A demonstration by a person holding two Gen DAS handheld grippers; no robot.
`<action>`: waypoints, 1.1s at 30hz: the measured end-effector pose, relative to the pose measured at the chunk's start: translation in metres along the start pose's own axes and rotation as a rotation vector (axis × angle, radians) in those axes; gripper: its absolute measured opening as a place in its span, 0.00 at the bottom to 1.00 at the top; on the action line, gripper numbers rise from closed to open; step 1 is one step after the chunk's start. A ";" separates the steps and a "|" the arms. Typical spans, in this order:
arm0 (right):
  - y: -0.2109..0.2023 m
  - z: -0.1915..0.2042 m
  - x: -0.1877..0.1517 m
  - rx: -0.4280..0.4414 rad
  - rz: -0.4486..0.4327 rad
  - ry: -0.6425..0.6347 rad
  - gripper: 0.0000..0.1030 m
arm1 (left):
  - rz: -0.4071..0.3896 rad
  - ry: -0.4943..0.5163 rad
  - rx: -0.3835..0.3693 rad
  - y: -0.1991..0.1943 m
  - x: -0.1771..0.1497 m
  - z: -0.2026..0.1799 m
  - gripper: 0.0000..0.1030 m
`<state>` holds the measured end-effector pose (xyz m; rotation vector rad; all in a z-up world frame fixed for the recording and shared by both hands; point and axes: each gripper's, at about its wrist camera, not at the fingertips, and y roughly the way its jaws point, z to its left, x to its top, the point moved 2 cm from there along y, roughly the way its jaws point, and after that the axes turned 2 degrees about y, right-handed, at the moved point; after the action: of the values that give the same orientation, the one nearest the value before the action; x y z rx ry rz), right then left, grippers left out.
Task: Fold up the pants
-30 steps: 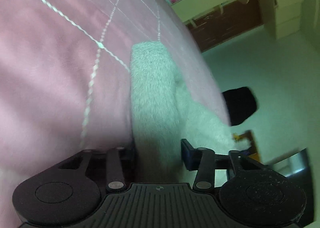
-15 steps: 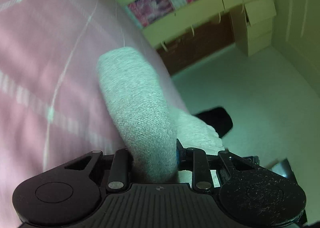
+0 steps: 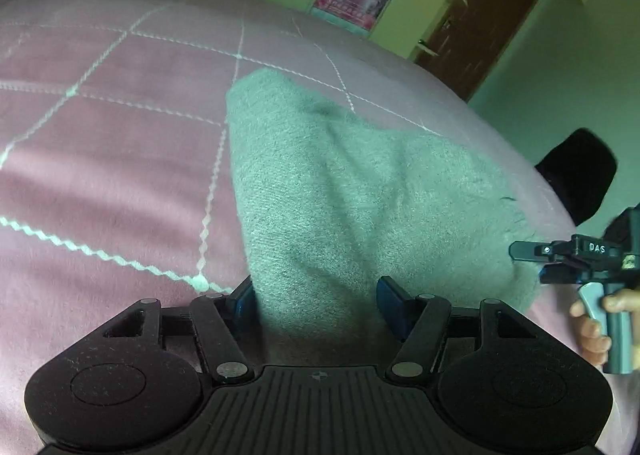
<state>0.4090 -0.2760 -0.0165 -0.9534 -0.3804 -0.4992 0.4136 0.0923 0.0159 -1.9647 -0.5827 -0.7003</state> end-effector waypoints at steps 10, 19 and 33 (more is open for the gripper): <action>-0.074 0.032 -0.046 -0.085 -0.171 -0.164 0.80 | -0.153 0.081 0.141 -0.085 -0.055 -0.016 0.75; -0.166 0.054 -0.166 -0.044 -0.181 -0.271 0.81 | -0.207 0.117 0.201 -0.181 -0.144 -0.079 0.90; -0.219 0.113 -0.297 -0.287 -0.474 -0.355 0.84 | -0.356 0.198 0.207 -0.253 -0.232 -0.167 0.93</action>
<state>0.0313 -0.2160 0.0372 -1.2402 -0.8844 -0.8329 0.0421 0.0314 0.0800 -1.5937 -0.8567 -0.9987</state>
